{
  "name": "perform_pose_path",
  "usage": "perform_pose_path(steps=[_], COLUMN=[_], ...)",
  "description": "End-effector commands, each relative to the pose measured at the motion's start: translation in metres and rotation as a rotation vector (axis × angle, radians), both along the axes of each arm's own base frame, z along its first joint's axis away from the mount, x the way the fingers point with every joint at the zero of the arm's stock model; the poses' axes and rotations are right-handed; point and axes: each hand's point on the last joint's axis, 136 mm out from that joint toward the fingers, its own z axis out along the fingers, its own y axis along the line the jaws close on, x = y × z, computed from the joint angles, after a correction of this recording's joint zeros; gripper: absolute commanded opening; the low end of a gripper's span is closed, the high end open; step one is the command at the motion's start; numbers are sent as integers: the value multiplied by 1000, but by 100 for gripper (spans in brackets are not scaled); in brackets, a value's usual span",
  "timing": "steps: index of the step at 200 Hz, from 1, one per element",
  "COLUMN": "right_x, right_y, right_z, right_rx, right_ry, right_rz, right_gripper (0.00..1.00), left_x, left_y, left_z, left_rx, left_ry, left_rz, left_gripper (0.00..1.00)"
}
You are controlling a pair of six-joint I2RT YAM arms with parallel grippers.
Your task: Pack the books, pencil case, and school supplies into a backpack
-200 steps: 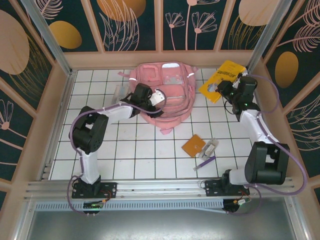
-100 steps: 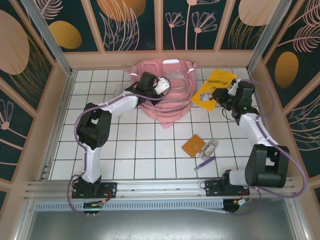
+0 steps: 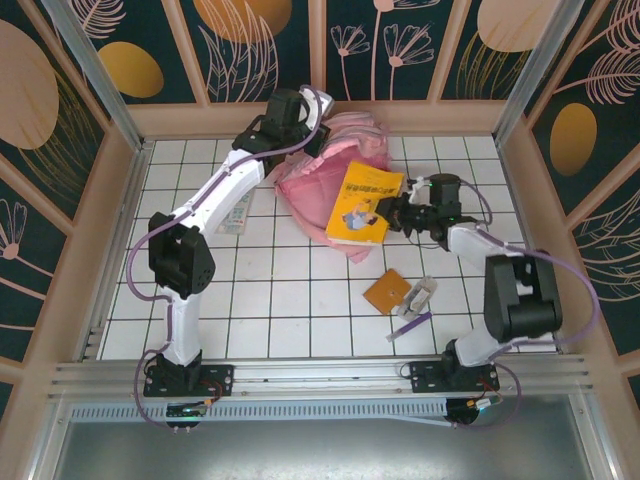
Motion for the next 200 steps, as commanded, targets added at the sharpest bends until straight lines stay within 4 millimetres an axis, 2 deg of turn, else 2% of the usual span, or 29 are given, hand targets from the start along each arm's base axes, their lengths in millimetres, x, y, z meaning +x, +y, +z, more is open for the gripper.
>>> perform_pose_path(steps=[1,18,44,65,80,122,158,183,200], right_x=[28,45,59,70,80,123,163,172,171], right_y=[24,28,43,46,44,37,40,37,41], right_z=[42,35,59,66,63,34,11,-22,-34], right_rx=[174,235,376,417,417,376,265,164,137], right_ry=[-59,3,-75,-98,-98,-83,-86,-5,27], right_rz=[-39,-136,-153,-179,-211,-374,-515,-674,-732], right_gripper=[0,0,0,0,0,0,0,0,3], left_x=[-16,-25,-36,-46,-54,-70,-81,-84,-85], left_y=[-23,-26,-26,-26,-27,-30,-36,-38,-38], left_z=[72,74,70,71,75,86,89,89,88], left_rx=[-227,-271,-306,-334,-371,-441,-482,-499,-505], left_ry=[-61,-34,3,21,37,69,100,109,105], left_rz=[-77,-92,-104,-121,-138,-175,-211,-216,-219], left_gripper=[0,0,0,0,0,0,0,0,0])
